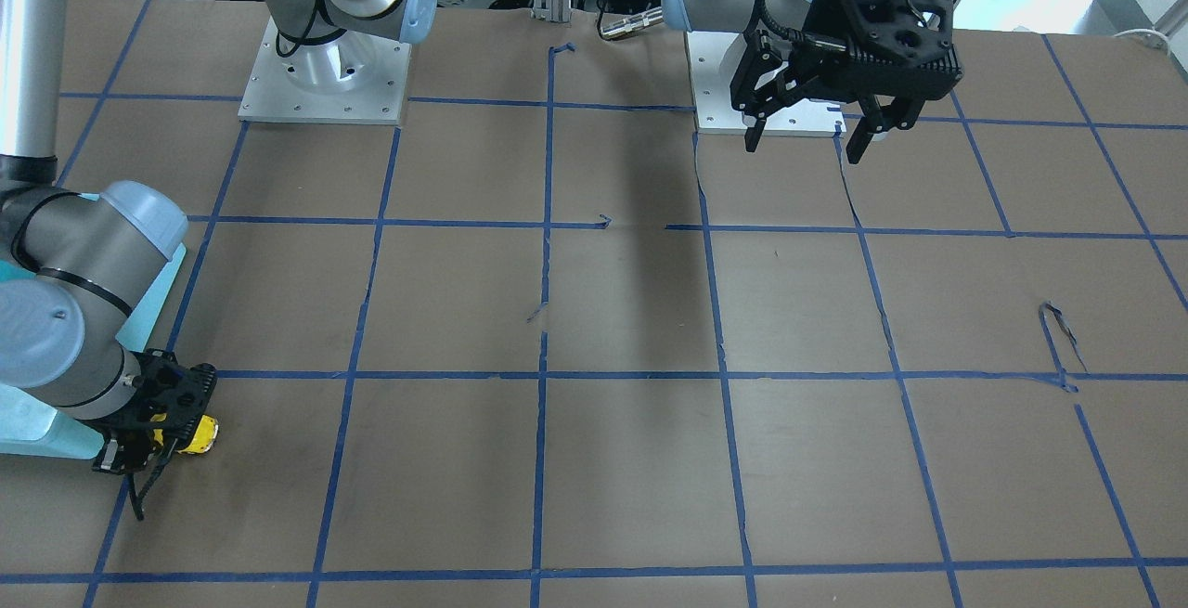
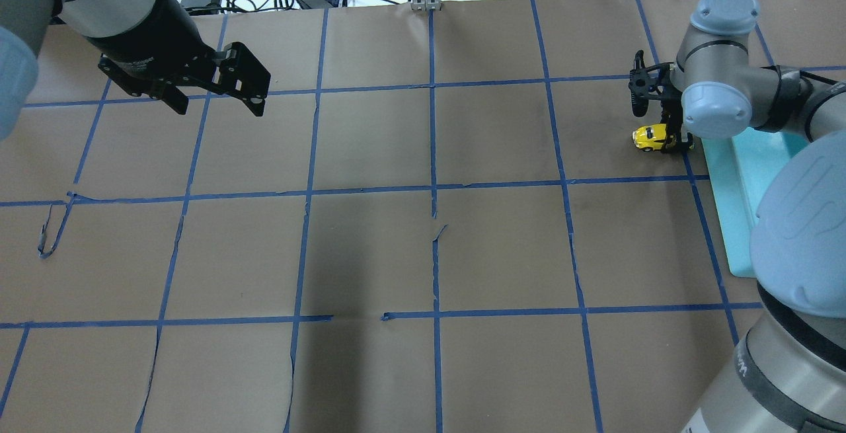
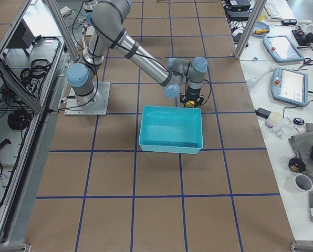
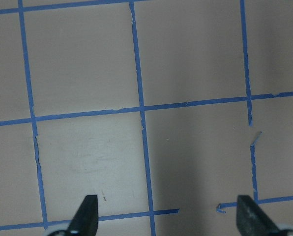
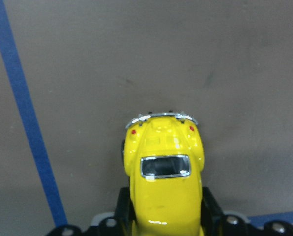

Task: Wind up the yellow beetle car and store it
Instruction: 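Grasp the car with the right gripper and lift it, then carry the car over the light blue bin and open the right gripper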

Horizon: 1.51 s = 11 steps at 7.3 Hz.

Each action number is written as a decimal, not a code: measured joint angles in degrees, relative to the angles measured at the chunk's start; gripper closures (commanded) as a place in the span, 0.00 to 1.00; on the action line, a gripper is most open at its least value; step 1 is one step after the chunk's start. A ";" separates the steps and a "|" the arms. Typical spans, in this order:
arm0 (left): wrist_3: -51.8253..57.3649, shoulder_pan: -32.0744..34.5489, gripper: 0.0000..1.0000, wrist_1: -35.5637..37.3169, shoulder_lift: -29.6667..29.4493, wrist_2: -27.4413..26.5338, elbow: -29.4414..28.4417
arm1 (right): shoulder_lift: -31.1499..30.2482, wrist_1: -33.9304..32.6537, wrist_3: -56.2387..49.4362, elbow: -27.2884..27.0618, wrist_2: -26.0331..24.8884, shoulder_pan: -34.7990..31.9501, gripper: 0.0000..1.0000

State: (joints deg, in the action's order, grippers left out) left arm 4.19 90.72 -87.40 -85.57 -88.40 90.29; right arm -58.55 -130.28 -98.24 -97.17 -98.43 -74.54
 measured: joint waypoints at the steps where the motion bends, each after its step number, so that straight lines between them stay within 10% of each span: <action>1: -0.32 -0.01 0.00 0.88 0.05 -0.05 0.03 | -0.12 0.44 -0.44 0.71 0.01 -0.07 1.00; 5: -2.31 -0.04 0.00 1.45 0.29 -0.66 0.02 | -6.55 5.85 -0.41 2.54 5.58 -0.83 1.00; 11: -2.50 -0.13 0.00 1.68 0.06 -1.09 0.05 | -14.64 31.12 -5.18 11.27 1.87 6.20 1.00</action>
State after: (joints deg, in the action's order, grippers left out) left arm 1.69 90.59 -85.72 -85.51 -89.49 90.34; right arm -73.19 -99.16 -103.42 -85.89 -96.57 -68.34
